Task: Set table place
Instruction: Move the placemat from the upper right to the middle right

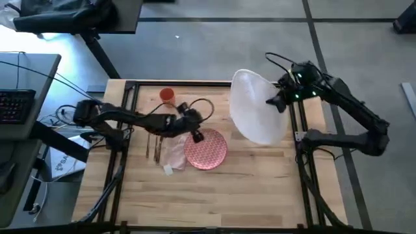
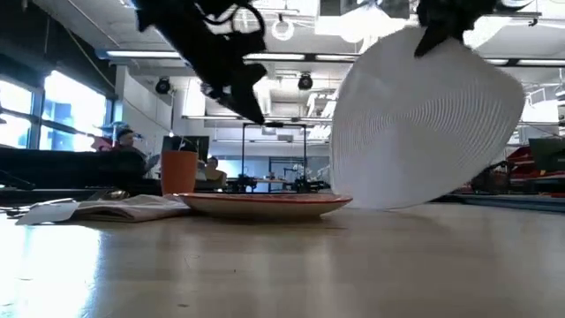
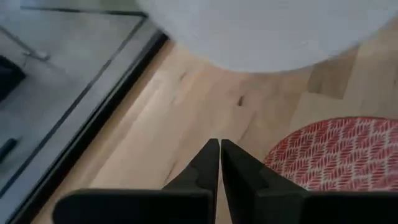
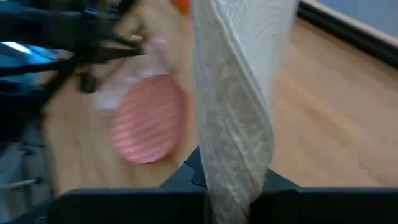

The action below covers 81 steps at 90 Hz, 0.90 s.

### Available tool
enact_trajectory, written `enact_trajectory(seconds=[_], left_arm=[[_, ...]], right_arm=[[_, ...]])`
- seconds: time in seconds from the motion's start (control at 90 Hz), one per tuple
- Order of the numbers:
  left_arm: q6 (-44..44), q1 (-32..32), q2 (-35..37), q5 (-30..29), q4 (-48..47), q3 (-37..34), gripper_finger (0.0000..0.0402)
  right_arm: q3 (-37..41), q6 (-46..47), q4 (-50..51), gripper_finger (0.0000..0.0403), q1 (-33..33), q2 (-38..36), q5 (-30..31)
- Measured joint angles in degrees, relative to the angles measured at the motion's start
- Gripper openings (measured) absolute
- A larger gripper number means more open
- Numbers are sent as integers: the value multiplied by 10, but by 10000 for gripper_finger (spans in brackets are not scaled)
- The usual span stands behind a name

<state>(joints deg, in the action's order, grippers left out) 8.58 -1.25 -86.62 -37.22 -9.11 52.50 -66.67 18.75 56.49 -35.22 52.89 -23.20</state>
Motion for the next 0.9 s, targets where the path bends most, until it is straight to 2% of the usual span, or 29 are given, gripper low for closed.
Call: enact_trajectory(seconds=[0.089,0.211,0.4,0.489,0.611,0.7,0.778,0.9], left_arm=[[24,-12,28,-28,-4,-30,0],[50,-22,64,-54,-5,-56,0],[41,-46,95,-55,-16,-82,0],[42,-64,98,-55,-33,-87,0],[61,-85,97,-56,-51,-87,0],[76,-97,95,-66,-55,-87,0],[78,-104,96,-80,-51,-87,0],[78,-111,96,-92,-46,-86,0]], right_arm=[[0,81,-41,0,78,-33,11],[0,170,-109,0,194,-57,67],[0,245,-213,0,374,-46,150],[0,277,-228,0,465,-35,202],[0,367,-153,0,599,-14,351],[0,510,-41,0,684,10,442],[0,655,53,0,741,40,473],[0,814,122,0,791,87,464]])
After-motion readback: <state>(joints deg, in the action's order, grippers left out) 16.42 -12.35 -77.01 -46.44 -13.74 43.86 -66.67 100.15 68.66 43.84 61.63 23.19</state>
